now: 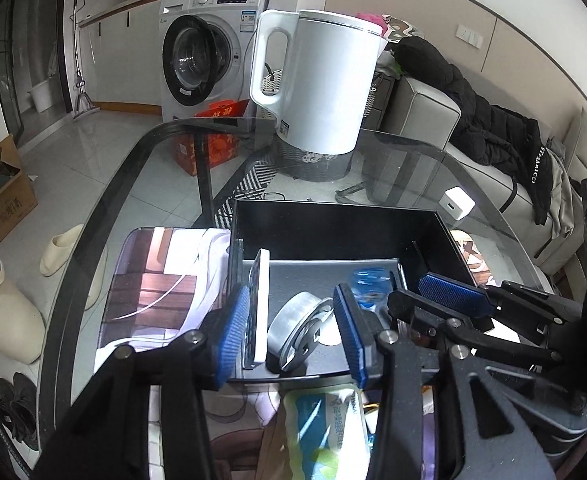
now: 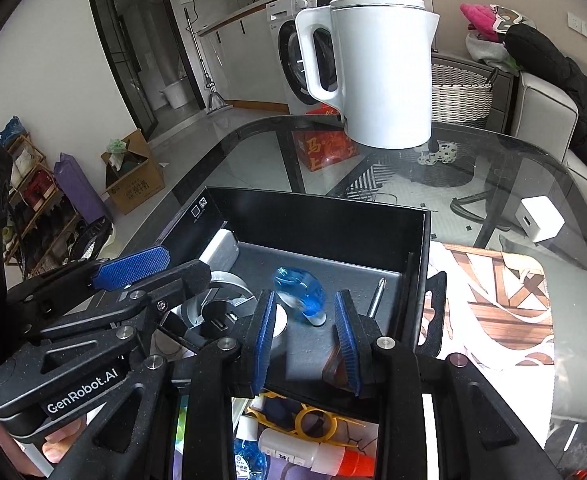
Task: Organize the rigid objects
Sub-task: 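Lower the remote and tape roller into the box and open both tools, then grasp the green-white tin with the left tool while the right tool grasps the red-capped glue bottle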
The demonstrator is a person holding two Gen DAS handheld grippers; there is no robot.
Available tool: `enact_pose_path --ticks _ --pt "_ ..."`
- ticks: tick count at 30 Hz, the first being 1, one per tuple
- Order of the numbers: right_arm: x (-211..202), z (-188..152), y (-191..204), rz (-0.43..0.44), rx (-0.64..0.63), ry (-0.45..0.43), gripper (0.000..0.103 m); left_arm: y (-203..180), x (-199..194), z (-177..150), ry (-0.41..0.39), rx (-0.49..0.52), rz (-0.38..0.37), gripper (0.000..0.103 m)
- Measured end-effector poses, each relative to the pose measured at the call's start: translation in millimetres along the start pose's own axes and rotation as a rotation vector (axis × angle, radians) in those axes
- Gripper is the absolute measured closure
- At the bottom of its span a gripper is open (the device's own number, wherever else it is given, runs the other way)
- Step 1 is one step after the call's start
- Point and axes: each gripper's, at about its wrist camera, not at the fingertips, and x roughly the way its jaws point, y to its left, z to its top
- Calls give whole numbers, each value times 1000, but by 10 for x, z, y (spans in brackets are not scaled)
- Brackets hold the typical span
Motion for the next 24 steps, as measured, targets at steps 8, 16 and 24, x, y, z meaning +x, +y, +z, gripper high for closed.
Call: enact_pose_path --ticks 8,16,24 --pt "-99 -24 -23 -10 17 -20 64 -9 -95 -22 -6 -15 -21 53" --pt "-275 -63 19 -10 0 -56 63 -19 -274 -73 -24 -19 -38 48" --pt "-523 -143 -54 -24 -3 -81 63 -15 -425 -173 -8 -27 -64 47"
